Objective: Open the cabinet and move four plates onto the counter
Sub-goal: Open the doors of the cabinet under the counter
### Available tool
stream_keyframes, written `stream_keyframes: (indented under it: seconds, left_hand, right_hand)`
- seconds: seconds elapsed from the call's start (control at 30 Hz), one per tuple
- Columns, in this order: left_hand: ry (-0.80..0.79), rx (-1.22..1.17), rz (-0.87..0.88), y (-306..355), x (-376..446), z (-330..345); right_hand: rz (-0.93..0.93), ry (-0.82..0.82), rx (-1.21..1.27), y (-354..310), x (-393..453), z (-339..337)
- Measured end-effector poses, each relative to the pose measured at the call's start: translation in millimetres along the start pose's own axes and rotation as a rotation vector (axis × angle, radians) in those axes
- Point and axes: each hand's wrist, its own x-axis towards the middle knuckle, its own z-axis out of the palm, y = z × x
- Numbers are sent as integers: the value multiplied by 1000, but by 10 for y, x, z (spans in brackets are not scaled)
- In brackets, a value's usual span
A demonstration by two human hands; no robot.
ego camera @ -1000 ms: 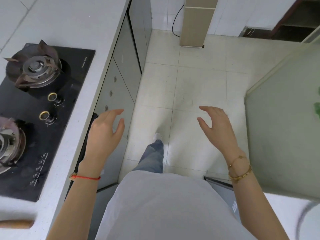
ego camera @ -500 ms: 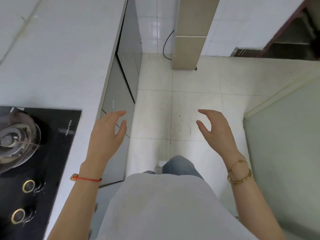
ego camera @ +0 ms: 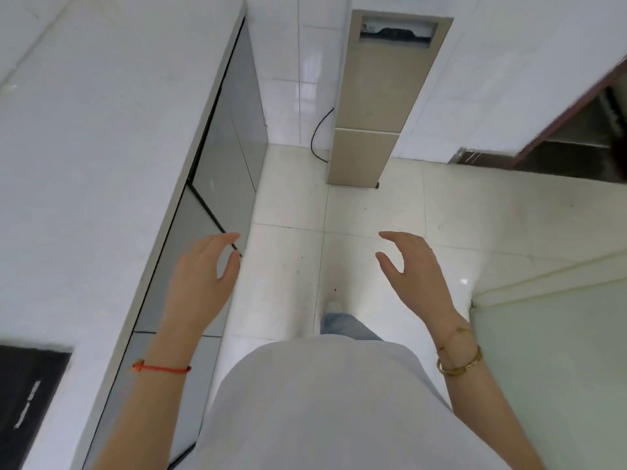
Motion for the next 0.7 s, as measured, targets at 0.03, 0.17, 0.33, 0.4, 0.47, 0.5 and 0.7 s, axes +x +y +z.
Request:
stream_keyframes:
  seconds: [0.03,0.17,0.33,0.4,0.47,0.5,0.7]
  left_hand:
    - [16,-4,-27,53,189,51]
    - [102,2,-106,215,836,180]
    - [206,39,-224,317,1429,221]
    - [246,39,-274,291,1637,246]
    - [282,30,-313,238,1855,283]
    - [298,25,-333,206,1972,304]
    - [392,18,-423,-36,2730,297]
  right_hand:
    - [-30,-13,-3,50,284,-59]
    - [-152,-70,-28,142,1382,-217]
    - [-288,-151,-31,77,2507,-161]
    - [-336,-206,-23,26,2903,-66]
    - [-383,-258,-16,-35,3265,41]
    - [-410,-272,-12,-71,3446,96]
    - [-521,-348,-1,-473,4506,409]
